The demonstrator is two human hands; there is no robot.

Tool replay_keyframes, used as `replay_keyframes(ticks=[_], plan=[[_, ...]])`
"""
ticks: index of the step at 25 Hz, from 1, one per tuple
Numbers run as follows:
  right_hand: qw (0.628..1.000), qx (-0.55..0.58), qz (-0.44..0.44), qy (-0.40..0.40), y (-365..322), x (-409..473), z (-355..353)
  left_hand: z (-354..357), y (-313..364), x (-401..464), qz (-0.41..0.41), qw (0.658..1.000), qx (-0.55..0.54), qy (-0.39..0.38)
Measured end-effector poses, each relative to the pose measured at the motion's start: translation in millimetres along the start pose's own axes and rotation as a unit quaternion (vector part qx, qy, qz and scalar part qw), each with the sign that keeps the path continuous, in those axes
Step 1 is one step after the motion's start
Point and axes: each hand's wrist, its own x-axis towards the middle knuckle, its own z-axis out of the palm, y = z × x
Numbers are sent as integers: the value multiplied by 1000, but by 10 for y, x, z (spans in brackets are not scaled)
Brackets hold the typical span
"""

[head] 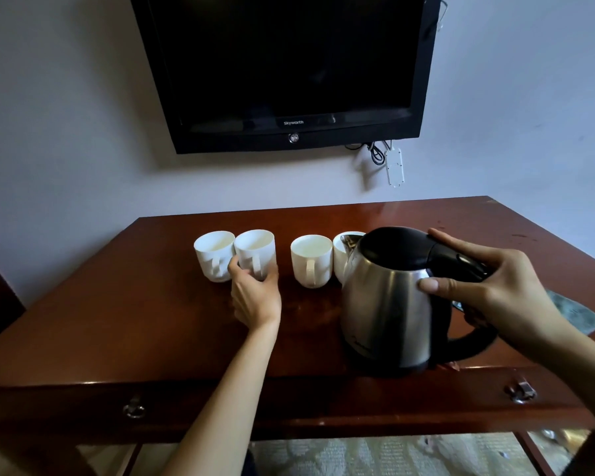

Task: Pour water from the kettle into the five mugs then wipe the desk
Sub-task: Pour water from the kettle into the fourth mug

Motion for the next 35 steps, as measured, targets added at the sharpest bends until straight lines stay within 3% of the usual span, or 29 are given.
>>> replay_keyframes(ticks=[6, 11, 20, 25, 35], plan=[[1000, 3, 18, -6, -45, 19, 12, -96, 35, 18, 6, 1000, -5, -4], [996, -68, 6, -54, -290, 118, 61, -411, -161, -134, 47, 998, -15, -32], [952, -235, 7, -196, -860, 502, 277, -655, -273, -316, 157, 961, -43, -222], [923, -322, 16, -210, -952, 612, 395, -515, -284, -193, 190, 933, -100, -290], [909, -351, 22, -224, -1016, 715, 457, -446, -444, 2, 172, 906, -165, -349]])
